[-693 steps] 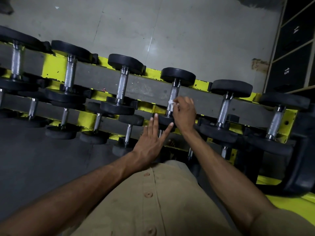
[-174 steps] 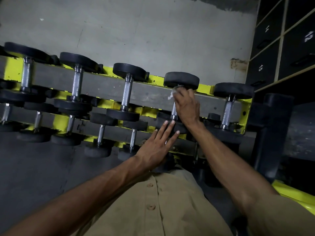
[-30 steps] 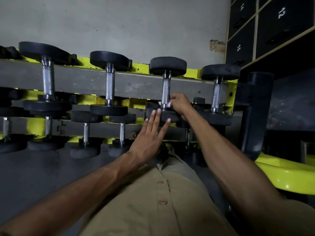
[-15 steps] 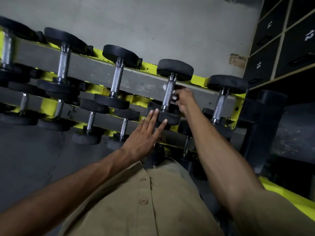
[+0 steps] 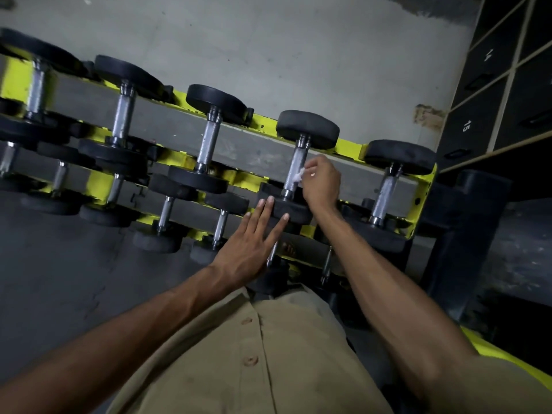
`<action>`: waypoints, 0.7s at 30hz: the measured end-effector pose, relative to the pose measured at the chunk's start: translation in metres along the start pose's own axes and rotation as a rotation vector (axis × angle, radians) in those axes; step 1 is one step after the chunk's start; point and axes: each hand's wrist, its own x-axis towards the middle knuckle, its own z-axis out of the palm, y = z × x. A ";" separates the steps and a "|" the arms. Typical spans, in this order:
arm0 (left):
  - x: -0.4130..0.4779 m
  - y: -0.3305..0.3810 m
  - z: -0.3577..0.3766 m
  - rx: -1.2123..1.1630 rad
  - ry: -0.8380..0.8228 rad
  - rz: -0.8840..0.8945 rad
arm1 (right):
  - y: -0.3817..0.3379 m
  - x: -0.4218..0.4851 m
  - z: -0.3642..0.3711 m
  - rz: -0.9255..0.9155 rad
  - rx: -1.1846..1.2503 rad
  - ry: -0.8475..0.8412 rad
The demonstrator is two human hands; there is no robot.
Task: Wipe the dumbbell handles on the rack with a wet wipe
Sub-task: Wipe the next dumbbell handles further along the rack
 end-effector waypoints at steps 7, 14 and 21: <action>-0.001 0.006 0.007 -0.010 0.036 -0.035 | 0.009 0.009 -0.002 -0.916 -0.375 -0.050; 0.001 0.009 0.013 -0.022 0.068 -0.052 | 0.019 0.024 -0.013 -1.176 -0.661 -0.164; 0.001 0.004 0.007 -0.035 0.023 -0.022 | -0.025 0.027 -0.030 -1.242 -0.840 -0.233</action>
